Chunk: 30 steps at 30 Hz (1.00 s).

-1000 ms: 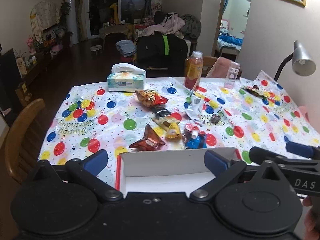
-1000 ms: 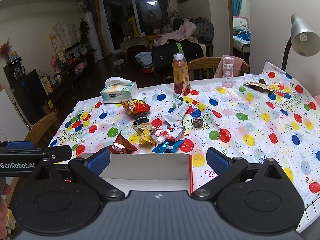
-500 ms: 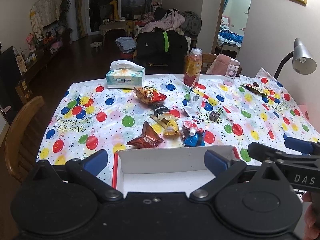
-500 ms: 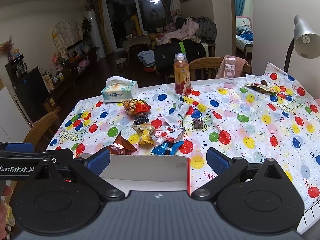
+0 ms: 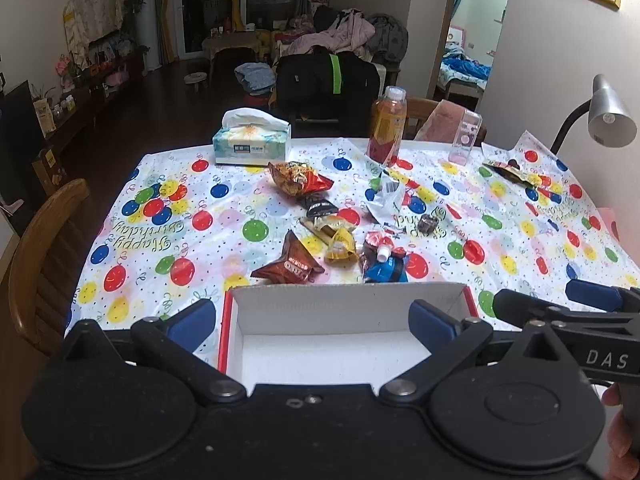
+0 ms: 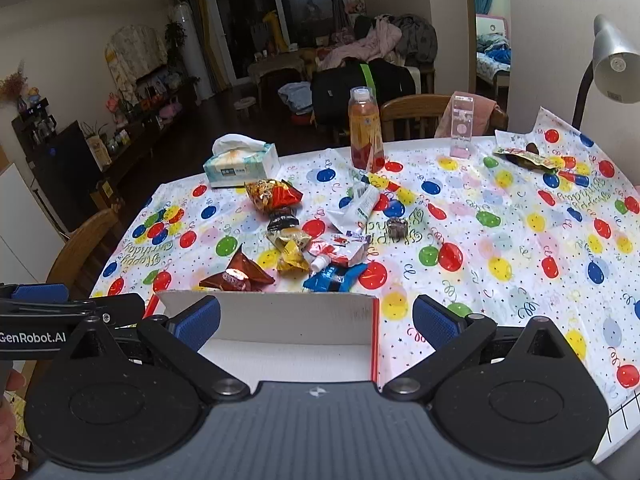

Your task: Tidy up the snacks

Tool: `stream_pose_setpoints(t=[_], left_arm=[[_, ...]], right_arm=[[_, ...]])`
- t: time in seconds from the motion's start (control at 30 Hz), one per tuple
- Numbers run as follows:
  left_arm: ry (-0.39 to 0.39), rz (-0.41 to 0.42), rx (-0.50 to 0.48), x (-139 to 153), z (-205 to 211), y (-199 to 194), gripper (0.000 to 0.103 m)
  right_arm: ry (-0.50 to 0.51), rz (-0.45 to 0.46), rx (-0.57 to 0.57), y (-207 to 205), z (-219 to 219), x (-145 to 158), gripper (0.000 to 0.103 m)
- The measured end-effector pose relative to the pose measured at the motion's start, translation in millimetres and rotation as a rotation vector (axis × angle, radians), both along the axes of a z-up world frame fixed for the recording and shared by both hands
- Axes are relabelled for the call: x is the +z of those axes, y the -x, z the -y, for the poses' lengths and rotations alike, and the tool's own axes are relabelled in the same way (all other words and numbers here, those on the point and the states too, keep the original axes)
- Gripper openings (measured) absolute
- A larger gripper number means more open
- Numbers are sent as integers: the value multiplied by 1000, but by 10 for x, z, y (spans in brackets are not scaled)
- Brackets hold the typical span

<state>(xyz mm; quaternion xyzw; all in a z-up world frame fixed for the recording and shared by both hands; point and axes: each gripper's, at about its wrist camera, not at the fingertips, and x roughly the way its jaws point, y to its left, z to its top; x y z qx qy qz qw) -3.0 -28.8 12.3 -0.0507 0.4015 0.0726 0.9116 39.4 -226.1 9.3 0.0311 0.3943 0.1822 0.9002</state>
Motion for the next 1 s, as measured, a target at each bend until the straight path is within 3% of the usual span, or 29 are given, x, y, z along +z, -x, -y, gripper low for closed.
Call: stream_pose_setpoints(t=[1.0], left_arm=[[50,-53,17,-50,11,-10,103]], right_arm=[[-11,-55,-8,-11,109,-56,103]])
